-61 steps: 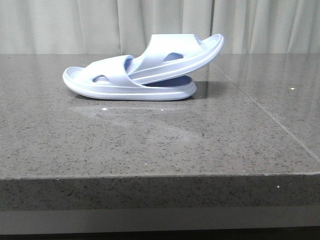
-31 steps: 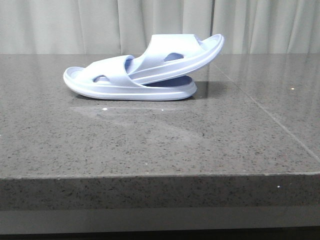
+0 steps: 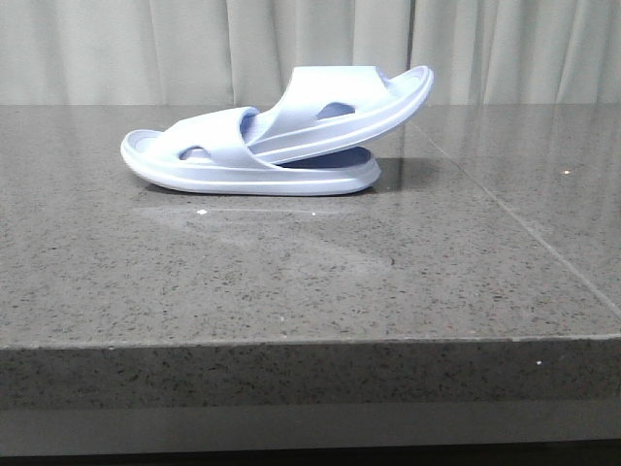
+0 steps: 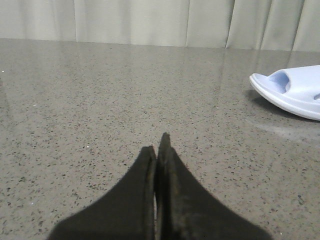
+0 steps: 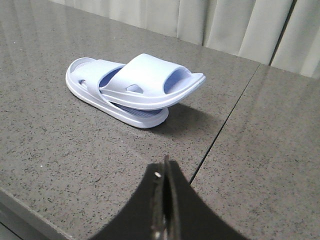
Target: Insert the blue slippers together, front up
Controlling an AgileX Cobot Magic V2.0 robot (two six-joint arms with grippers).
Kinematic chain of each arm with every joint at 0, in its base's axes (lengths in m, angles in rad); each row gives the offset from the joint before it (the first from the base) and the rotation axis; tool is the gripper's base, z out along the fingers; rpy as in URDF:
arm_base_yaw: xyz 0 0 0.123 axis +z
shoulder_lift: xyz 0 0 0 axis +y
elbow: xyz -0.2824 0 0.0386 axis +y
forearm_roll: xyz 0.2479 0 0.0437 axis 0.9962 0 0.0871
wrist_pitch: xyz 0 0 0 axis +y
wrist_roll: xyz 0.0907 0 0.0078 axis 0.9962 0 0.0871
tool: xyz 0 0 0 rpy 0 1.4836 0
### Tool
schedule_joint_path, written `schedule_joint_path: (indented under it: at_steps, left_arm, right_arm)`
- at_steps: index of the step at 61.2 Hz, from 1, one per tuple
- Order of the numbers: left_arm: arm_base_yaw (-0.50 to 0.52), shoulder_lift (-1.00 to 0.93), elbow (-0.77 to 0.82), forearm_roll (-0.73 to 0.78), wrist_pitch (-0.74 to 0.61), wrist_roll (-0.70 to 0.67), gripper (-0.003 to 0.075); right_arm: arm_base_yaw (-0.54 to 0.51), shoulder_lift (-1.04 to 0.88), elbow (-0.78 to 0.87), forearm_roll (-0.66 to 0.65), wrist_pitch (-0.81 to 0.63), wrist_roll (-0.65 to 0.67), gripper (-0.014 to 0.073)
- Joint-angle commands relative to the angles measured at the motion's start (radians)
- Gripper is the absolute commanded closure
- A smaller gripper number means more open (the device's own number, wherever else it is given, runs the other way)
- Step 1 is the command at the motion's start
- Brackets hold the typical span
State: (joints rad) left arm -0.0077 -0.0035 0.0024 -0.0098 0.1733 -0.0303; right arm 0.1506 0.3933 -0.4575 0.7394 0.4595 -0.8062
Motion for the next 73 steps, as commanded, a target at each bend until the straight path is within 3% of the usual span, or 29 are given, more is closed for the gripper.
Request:
schedule_joint_path:
  at_steps: [1,61,70,73]
  left_arm:
    - [0.002,-0.018,0.007,-0.011,-0.093,-0.008,0.0741]
    - [0.002,-0.018,0.007,-0.011,-0.093,-0.008,0.0741]
    - [0.002,-0.018,0.007,-0.011,-0.093,-0.008,0.0741]
    - [0.002,-0.018,0.007,-0.011,-0.093,-0.008,0.0741]
  right_arm:
    - [0.001,0.005,-0.025,0.029,-0.047,-0.009,0.0711]
    - [0.001,0.005,-0.025,0.029,-0.047,-0.009,0.0711]
    - [0.004,0.004,0.013,0.025,-0.12,0.005,0.0711]
    - [0.004,0.004,0.033,-0.002,-0.16,0.063,0.0711]
